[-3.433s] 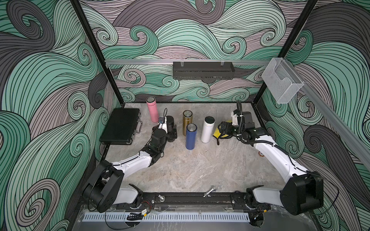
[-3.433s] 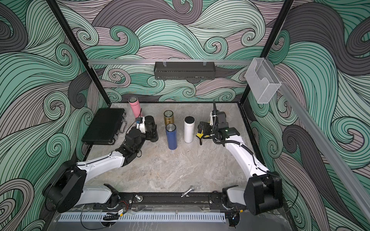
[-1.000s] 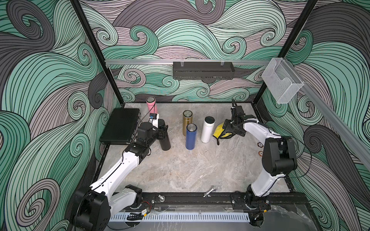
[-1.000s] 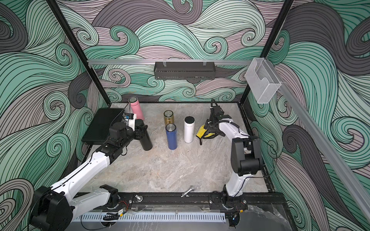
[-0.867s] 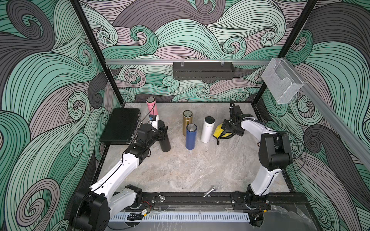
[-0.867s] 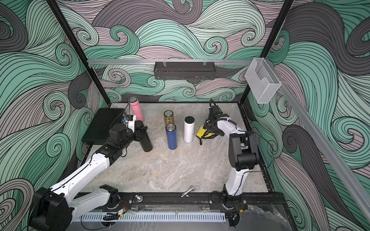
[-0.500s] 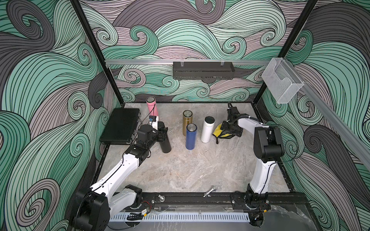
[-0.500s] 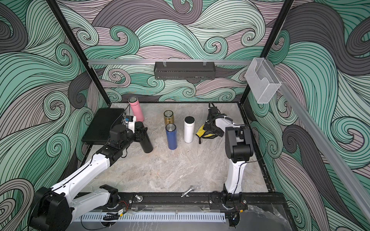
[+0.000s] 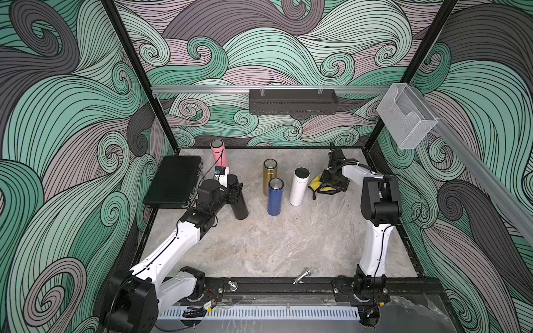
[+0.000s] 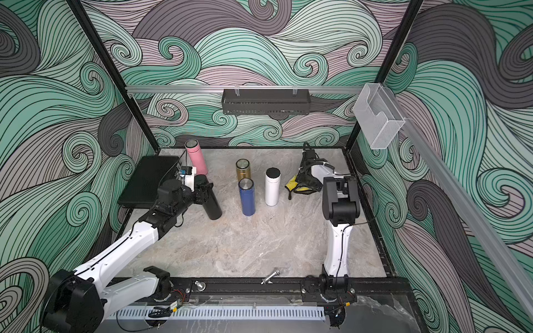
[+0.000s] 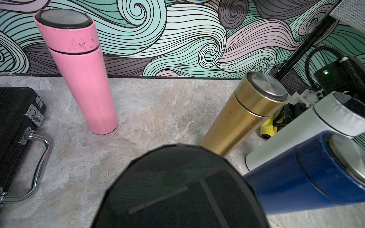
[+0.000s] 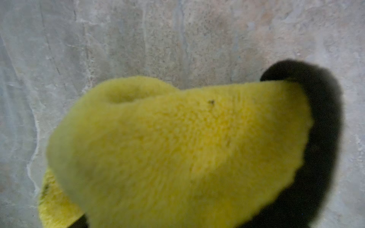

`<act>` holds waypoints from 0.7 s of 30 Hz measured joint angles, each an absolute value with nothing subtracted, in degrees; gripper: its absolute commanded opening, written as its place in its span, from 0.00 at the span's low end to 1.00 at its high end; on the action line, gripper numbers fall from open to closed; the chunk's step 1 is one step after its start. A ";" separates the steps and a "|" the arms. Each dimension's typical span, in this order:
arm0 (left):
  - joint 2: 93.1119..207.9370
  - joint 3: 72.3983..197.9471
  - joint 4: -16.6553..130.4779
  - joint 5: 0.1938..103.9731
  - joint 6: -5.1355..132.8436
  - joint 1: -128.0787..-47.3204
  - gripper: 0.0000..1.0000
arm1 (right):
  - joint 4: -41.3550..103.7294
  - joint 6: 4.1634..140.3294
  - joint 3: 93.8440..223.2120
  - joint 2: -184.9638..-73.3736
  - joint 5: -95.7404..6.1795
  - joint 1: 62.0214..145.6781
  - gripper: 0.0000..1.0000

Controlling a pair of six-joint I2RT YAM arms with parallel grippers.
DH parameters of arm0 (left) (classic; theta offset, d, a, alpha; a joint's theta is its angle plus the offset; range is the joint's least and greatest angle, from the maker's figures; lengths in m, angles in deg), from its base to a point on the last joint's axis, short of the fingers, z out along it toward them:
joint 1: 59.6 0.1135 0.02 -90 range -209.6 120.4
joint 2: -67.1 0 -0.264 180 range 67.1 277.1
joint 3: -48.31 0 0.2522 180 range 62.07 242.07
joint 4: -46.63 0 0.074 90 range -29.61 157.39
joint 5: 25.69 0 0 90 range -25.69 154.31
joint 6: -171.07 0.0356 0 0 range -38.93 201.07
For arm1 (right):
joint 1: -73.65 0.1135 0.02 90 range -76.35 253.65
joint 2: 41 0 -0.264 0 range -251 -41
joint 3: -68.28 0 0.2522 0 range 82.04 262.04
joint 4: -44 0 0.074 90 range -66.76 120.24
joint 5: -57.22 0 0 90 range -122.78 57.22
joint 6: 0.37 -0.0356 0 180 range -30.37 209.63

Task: Wipe the surface of the thermos
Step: Pick up the cleaning item at the center of the board.

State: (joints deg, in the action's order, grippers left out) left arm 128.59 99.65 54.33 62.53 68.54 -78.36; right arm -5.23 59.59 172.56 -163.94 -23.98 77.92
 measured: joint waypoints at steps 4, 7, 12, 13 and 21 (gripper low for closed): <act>128.59 99.54 54.26 62.42 68.54 -78.36 0.00 | -5.12 59.50 172.56 -163.94 -24.16 77.92 0.63; 128.59 99.50 54.26 62.23 68.52 -78.36 0.00 | -4.77 59.50 172.56 -163.94 -24.29 77.90 0.42; 128.04 99.39 54.31 62.12 68.47 -78.36 0.00 | -4.29 59.96 172.54 -163.92 -24.95 77.77 0.00; 127.78 99.39 54.31 62.09 68.47 -78.36 0.00 | -4.27 59.96 172.54 -163.92 -25.16 77.68 0.00; 126.43 99.39 54.33 62.12 68.39 -78.36 0.00 | -0.16 60.53 163.51 -157.71 -28.92 77.24 0.00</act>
